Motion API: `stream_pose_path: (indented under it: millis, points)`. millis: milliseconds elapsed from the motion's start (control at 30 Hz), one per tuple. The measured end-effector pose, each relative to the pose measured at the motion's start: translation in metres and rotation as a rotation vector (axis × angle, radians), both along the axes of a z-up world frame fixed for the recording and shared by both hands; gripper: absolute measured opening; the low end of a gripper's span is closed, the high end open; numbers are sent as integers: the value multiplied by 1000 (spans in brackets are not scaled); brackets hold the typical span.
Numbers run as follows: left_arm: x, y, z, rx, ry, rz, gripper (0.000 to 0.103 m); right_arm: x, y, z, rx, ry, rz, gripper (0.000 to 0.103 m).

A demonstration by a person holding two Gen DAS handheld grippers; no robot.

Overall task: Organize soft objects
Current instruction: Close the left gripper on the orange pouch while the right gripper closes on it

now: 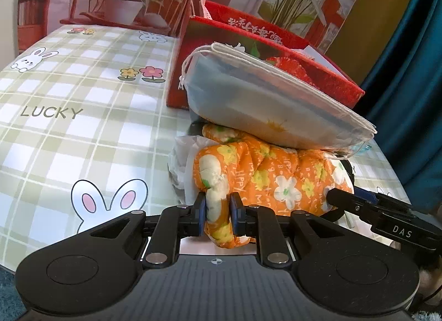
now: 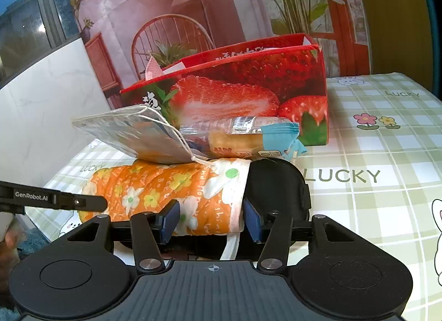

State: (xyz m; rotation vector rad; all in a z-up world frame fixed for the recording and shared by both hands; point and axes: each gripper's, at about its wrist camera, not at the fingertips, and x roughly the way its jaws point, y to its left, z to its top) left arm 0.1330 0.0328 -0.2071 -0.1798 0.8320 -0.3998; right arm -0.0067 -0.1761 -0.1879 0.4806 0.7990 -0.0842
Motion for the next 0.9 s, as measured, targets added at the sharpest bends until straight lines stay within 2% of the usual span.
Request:
stream_pose_path:
  millis: [600,767,900]
  points:
    - [3,-3,-6,4,14,-25,19,-1,-2,-7,12,10,-3,48]
    - [2,-3,-4,5,6,-32,18,-1,-7,-12,46,13,-12,48]
    - [-1,-3,-1,3,-7,-40,16,-2,-8,-10,57,7,-15,44]
